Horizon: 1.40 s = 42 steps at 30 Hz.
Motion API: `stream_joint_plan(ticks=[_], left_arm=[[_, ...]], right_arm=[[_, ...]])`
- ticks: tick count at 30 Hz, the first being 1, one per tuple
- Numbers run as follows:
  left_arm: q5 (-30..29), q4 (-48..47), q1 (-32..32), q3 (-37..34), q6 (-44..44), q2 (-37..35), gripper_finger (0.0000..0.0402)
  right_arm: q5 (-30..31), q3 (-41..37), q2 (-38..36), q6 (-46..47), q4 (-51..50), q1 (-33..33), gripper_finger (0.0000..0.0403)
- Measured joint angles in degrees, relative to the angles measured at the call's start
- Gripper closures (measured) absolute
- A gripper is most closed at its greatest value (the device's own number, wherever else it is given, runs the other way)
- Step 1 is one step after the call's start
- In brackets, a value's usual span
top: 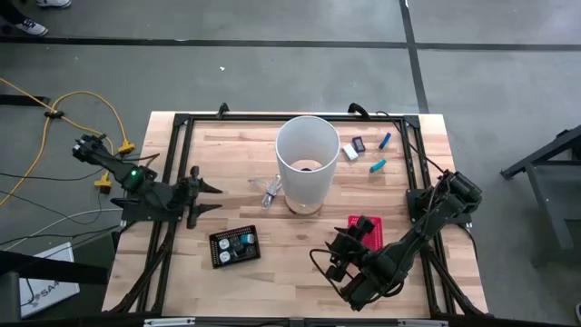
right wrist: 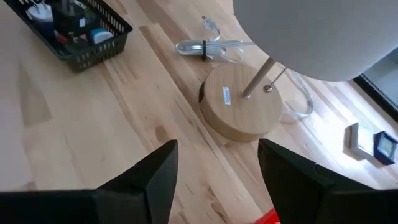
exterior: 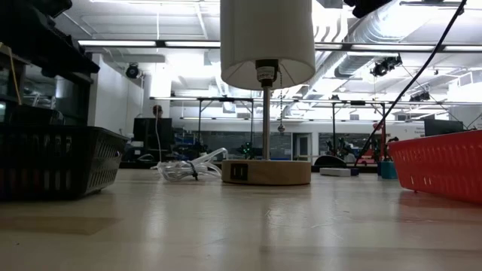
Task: Pick & Place Office items
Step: Put the right blue digital clock into the orange bin
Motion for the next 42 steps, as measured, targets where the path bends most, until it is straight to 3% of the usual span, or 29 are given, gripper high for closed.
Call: stream_joint_plan(ticks=[6,11,20,29,42], left_arm=[[0.34,2.64,-0.51,-5.51,1.74,-9.77,0.0202],[9.17,7.76,-0.51,-9.23,6.16,-16.99,0.0202],[15.93,17.02,-0.55,-12.63,5.91,-16.85,0.0202],[15.44,31.24,-0.5,-19.52,7.91,-16.82,0.0202],[14.37,31.03,-0.49,-20.5,8.11,-15.16,0.0202]], right_arm=[[0.79,-0.01,0.0,0.02,0.22,0.07,0.0195],[1.51,-0.01,0.0,-0.02,0.19,0.07,0.0195],[2.97,0.01,0.0,-0.02,0.21,0.07,0.0195],[3.01,0.03,0.0,-0.13,0.22,0.07,0.0195],[3.03,0.03,0.0,-0.18,0.17,0.07,0.0195]])
